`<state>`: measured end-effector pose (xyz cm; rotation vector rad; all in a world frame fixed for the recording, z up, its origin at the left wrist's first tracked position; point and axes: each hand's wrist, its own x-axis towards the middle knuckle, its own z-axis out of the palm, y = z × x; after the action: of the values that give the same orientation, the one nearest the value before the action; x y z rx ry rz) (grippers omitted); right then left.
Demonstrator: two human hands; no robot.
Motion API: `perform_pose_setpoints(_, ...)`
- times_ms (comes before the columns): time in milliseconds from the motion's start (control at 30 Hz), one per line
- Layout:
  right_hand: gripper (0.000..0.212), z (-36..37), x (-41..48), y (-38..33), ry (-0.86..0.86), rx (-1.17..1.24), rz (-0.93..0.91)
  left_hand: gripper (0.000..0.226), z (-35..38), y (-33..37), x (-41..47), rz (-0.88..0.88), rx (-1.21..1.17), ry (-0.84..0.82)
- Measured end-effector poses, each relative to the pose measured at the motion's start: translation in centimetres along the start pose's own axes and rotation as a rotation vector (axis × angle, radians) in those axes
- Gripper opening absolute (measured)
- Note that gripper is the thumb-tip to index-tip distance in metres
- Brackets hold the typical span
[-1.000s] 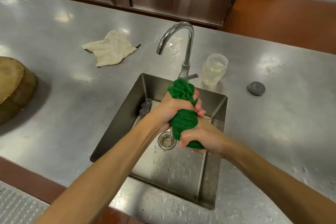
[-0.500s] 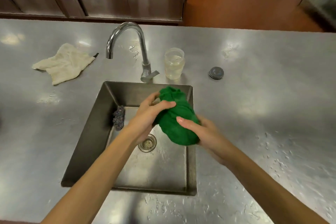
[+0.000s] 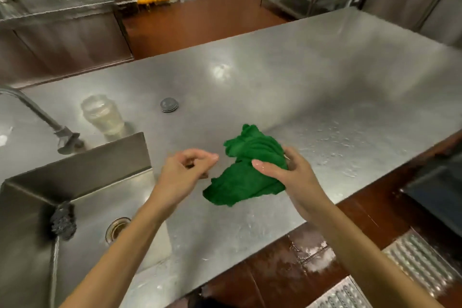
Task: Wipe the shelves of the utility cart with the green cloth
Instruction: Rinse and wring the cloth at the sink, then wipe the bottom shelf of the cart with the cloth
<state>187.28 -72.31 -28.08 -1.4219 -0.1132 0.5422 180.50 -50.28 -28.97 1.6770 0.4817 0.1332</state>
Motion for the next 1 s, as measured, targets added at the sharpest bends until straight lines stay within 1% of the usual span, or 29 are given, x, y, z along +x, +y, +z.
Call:
perform_pose_setpoints(100,0.057,-7.3,-3.1,-0.7,0.098,0.071,-0.039,0.013,7.5,1.7,-1.2,0.028,0.075,-0.18)
perform_pose_setpoints(200,0.056,-13.9,-6.2,-1.1,0.194,0.13,-0.065,0.015,15.6,2.9,-2.8,0.105,0.14,-0.343)
perform_pose_setpoints(300,0.058,-19.4,-9.4,-1.2,0.272,0.148,-0.097,0.024,23.9,3.8,-4.6,0.132,0.103,-0.494)
perform_pose_setpoints(400,0.051,-24.7,-12.9,-1.1,0.338,0.104,-0.139,0.04,32.0,4.5,-6.6,0.094,-0.003,-0.658)
perform_pose_setpoints(467,0.047,-28.1,-15.0,-0.9,0.364,0.101,-0.15,0.055,36.4,4.7,-7.6,0.099,-0.065,-0.721)
perform_pose_setpoints(500,0.047,-29.6,-16.1,-0.8,0.373,0.101,-0.149,0.058,38.3,4.9,-7.9,0.11,-0.1,-0.743)
perform_pose_setpoints(600,0.048,-33.6,-18.7,-0.6,0.428,0.076,-0.134,0.057,43.4,5.8,-8.7,0.152,-0.187,-0.797)
perform_pose_setpoints(700,0.046,-37.1,-21.1,-0.3,0.534,0.049,-0.111,0.06,48.3,6.2,-9.0,0.126,-0.228,-0.873)
perform_pose_setpoints(800,0.044,-40.4,-22.7,0.2,0.661,0.045,-0.108,0.071,53.3,5.9,-8.6,0.09,-0.217,-0.964)
perform_pose_setpoints(900,0.039,-43.7,-23.5,0.7,0.76,0.08,-0.105,0.074,58.4,5.5,-8.1,0.026,-0.213,-1.014)
perform_pose_setpoints(1000,0.037,-47.4,-23.2,0.8,0.86,0.076,-0.095,0.076,63.1,5.6,-7.0,-0.002,-0.204,-1.088)
